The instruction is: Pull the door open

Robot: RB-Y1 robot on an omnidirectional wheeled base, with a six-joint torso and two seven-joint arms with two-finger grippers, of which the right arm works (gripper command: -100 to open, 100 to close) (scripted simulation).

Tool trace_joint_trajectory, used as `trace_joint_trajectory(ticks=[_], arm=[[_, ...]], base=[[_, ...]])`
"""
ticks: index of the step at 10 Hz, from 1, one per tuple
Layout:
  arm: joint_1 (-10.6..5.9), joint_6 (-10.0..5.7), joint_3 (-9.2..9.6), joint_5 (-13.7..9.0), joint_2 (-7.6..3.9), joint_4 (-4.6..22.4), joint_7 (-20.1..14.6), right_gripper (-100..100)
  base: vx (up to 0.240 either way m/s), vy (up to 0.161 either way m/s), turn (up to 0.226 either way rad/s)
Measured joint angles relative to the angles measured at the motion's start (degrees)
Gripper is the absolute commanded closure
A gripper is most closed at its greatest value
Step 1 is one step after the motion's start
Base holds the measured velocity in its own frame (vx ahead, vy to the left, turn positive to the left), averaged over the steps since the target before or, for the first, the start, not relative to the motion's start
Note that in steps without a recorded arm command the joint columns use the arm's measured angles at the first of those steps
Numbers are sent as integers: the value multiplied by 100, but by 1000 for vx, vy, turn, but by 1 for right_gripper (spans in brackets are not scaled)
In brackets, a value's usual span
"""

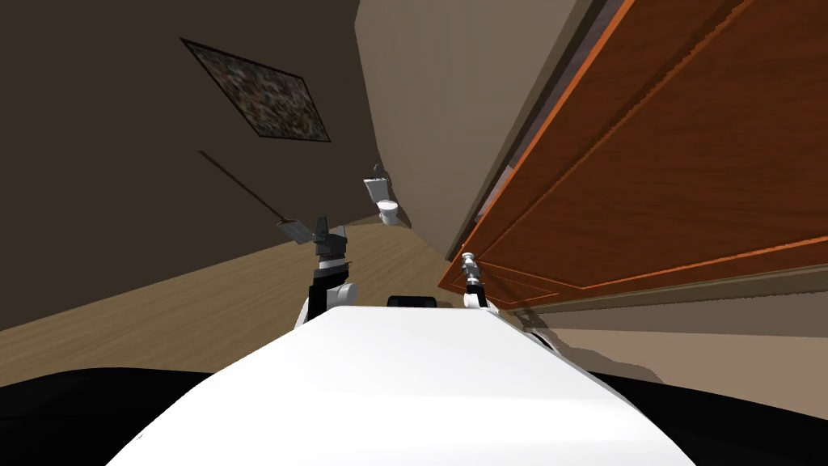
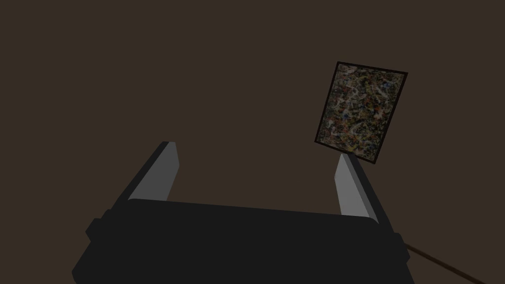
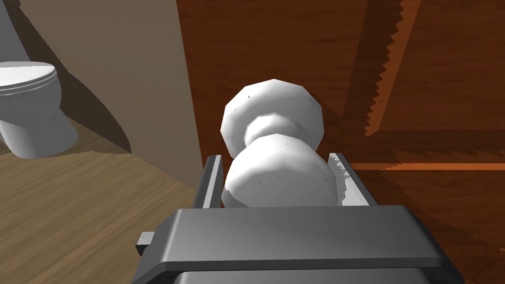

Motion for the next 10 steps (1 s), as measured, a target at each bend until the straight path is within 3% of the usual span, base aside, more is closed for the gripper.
trace_joint_trajectory(ticks=[5, 7, 10], arm=[[95, -138, 284, 189, -147, 25, -325, 100], [169, -300, 448, 301, -282, 21, -554, 100], [408, -541, 738, 500, -502, -71, -916, 100]], base=[[-171, -8, 41], [-171, -15, 20], [-147, -15, 13]])
